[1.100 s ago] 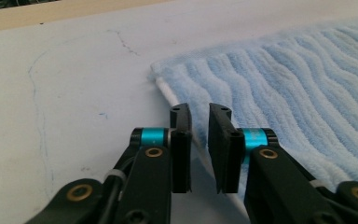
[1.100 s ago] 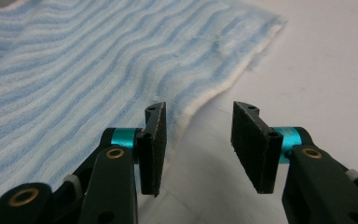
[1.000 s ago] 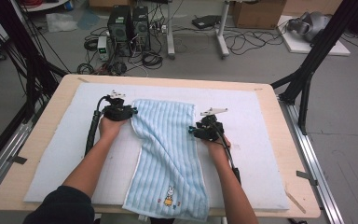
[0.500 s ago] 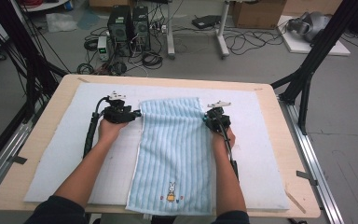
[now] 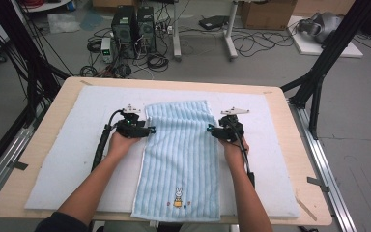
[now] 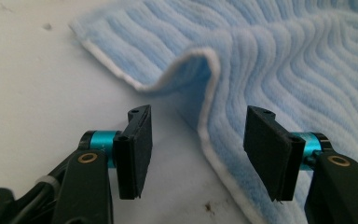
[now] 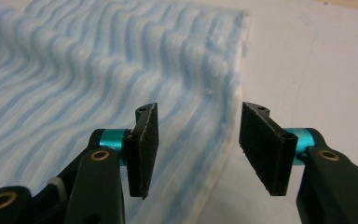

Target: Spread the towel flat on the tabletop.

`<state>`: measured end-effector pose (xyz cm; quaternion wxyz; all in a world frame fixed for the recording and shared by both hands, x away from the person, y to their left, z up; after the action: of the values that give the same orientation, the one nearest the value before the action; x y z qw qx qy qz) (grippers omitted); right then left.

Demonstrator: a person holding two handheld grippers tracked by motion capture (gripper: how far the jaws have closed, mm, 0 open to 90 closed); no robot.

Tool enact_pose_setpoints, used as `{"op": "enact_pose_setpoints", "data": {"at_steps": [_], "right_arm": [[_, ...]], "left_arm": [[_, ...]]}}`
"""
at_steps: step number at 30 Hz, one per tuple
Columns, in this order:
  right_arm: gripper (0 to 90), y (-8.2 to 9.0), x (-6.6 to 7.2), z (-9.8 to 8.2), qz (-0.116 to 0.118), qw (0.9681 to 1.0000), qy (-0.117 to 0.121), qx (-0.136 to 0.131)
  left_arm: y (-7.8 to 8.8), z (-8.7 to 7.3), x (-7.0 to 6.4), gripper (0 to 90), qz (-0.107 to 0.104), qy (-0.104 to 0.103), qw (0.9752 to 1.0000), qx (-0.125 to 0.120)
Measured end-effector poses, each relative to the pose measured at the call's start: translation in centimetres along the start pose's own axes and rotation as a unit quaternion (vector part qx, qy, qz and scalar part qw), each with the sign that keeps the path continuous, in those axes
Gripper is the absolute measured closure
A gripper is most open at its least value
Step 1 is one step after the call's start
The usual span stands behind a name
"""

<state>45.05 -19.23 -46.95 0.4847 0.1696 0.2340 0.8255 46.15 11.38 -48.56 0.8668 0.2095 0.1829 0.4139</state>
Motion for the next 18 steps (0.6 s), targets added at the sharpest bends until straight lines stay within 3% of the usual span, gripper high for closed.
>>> {"op": "enact_pose_setpoints", "data": {"at_steps": [2,5,9,11,12,14,16,18], "right_arm": [[46.7,0.4,0.2,-0.6,0.009,0.9999,0.006,0.003],[44.8,0.4,0.6,-1.2,0.021,0.9995,0.004,0.024],[49.2,0.2,1.2,-1.2,0.035,0.999,0.01,0.026],[52.7,0.0,1.7,-1.3,0.045,0.9983,0.019,0.032],[55.7,-0.2,2.0,-1.4,0.047,0.9978,0.026,0.038],[57.8,-0.6,2.6,-1.6,0.058,0.9968,0.031,0.046],[57.5,-1.0,3.0,-1.4,0.057,0.9972,0.028,0.04],[55.8,-1.3,3.4,-1.1,0.056,0.9977,0.023,0.03]], "left_arm": [[-0.1,-0.1,-0.5,47.3,-0.013,-0.004,0.9999,0.004],[-0.3,-0.2,-1.2,54.5,-0.009,-0.039,0.9991,0.011],[-0.3,-0.1,-1.2,84.9,0.0,-0.049,0.9988,0.01],[-0.3,0.0,-0.7,86.7,0.021,-0.056,0.9982,0.008],[-0.3,0.1,-0.3,87.0,0.035,-0.053,0.998,0.005],[-0.3,0.2,0.6,87.2,0.038,-0.03,0.9988,0.003],[-0.3,0.4,1.6,87.2,0.058,-0.037,0.9976,0.003],[-0.3,0.5,2.5,87.2,0.061,-0.016,0.998,0.001]]}}
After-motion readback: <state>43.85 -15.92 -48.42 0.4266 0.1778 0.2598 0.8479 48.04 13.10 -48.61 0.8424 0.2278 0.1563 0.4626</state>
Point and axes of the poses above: each handheld gripper's, and its own axes: y roughly backward along the jaws, z roughly out of its top, x roughly to its left, the point moved 6 cm from there along -y, roughly forward along the jaws, and after that the axes turned 5 degrees about -x, right-handed, at the moved point
